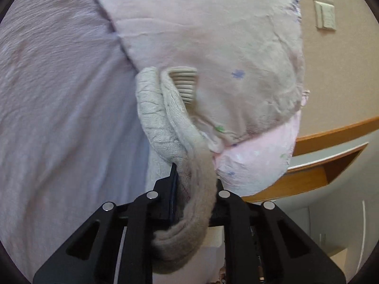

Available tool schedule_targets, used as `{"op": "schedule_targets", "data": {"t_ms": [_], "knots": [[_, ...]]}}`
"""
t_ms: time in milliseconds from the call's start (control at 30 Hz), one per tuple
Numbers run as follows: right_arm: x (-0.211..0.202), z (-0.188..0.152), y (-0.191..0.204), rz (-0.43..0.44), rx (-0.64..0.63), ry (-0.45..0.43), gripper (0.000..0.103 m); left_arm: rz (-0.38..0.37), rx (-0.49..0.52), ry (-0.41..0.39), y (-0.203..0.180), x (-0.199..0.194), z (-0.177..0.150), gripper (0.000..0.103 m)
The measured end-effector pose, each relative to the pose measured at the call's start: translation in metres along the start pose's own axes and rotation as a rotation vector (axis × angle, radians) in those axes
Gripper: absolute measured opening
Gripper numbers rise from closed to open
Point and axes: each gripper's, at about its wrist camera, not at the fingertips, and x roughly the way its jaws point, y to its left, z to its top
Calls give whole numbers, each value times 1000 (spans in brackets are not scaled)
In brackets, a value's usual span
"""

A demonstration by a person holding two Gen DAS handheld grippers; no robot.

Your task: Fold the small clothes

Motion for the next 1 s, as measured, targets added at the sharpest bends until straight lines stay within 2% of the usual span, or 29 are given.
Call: {"op": "schedule_targets", "data": {"t_ms": [100, 233, 267, 333, 400, 433, 467, 533, 567, 600, 633, 700, 800, 833, 867, 900, 967, 1000], "knots": [[-20, 5, -8, 6, -10, -38, 101, -107, 94, 65, -64, 38, -24, 15], [-46, 9, -22, -1, -17, -89, 101, -192, 234, 226, -137, 126, -78, 15], [-50, 11, -26, -6, -14, -97, 101, -191, 258, 270, -146, 150, -95, 16], [-55, 13, -36, -14, 6, -104, 101, -132, 318, 392, -158, 206, -130, 19], [-56, 17, -45, -23, 35, -88, 101, -97, 297, 546, -156, 248, -158, 20], [-56, 19, -49, -18, 45, -70, 101, -159, 243, 601, -153, 255, -165, 20], [-56, 21, -52, -17, 47, -53, 101, -212, 209, 623, -152, 253, -168, 21], [-56, 25, -54, -16, 29, -29, 101, -255, 258, 557, -160, 227, -158, 42], [-54, 28, -54, -12, 21, -13, 101, -241, 308, 488, -164, 207, -149, 69], [-50, 29, -53, -4, 17, 12, 101, -198, 349, 410, -164, 190, -138, 84], [-43, 30, -52, 9, 12, 48, 101, -131, 388, 338, -163, 172, -127, 85], [-25, 34, -49, 3, -5, 125, 99, 13, 446, 258, -155, 150, -109, 85], [9, 37, -45, -70, -24, 222, 89, 171, 447, 235, -129, 140, -90, 85], [20, 37, -46, -74, -14, 255, 76, 211, 444, 247, -119, 139, -87, 85], [30, 37, -46, -68, -2, 276, 44, 243, 440, 257, -108, 141, -85, 85], [41, 38, -46, -61, -7, 295, 29, 260, 431, 270, -100, 142, -84, 85], [48, 45, -38, -73, -48, 248, 15, 248, 395, 304, -86, 145, -84, 85], [47, 51, -31, -87, -87, 205, 14, 234, 380, 315, -82, 147, -85, 85]]}}
